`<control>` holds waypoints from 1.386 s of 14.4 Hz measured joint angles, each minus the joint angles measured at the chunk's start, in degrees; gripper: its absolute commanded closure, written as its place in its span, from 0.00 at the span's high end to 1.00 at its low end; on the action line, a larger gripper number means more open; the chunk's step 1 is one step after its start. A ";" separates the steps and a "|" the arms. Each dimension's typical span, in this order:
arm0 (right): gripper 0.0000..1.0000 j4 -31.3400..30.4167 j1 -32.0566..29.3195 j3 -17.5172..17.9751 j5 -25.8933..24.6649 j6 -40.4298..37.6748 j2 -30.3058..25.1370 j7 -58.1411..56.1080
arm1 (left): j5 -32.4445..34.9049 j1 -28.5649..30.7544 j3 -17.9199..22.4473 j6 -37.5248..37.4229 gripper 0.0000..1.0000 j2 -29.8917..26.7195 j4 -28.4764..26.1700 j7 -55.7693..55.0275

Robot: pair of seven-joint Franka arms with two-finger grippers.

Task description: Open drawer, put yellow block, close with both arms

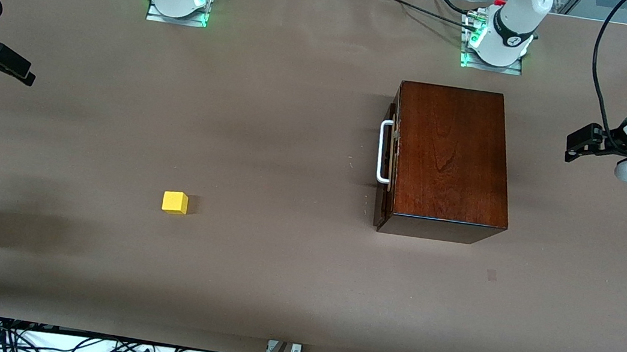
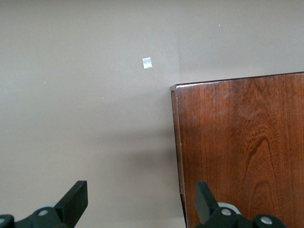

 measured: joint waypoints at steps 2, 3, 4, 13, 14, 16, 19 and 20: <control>1.00 0.00 0.00 0.00 0.00 0.01 0.00 0.01 | 0.00 0.21 0.05 0.00 1.00 0.00 0.03 -0.04; 1.00 0.00 0.00 0.00 0.00 0.04 0.00 0.02 | 0.00 0.28 0.05 0.00 1.00 0.00 0.05 -0.04; 1.00 0.00 0.00 0.00 0.00 0.05 0.00 0.02 | 0.00 0.31 0.05 0.00 1.00 0.00 0.08 -0.04; 1.00 0.01 -0.02 -0.01 0.01 0.10 -0.01 0.04 | -0.06 -1.33 -6.88 -2.95 1.00 0.91 0.10 -5.62; 1.00 0.01 -0.03 -0.02 0.01 0.10 -0.01 0.04 | -0.06 -1.65 -9.86 -3.02 1.00 1.24 0.10 -8.37; 1.00 0.01 -0.04 -0.02 0.02 0.11 -0.01 0.04 | -0.06 -2.33 -15.55 -3.02 1.00 2.36 0.10 -12.23; 1.00 0.02 -0.04 -0.02 0.02 0.11 -0.01 0.04 | -0.03 -2.63 -22.41 -1.80 1.00 5.46 0.09 -14.42; 1.00 0.03 -0.05 -0.02 0.02 0.12 -0.01 0.04 | -0.01 -2.67 -24.22 -0.82 1.00 6.95 0.07 -14.84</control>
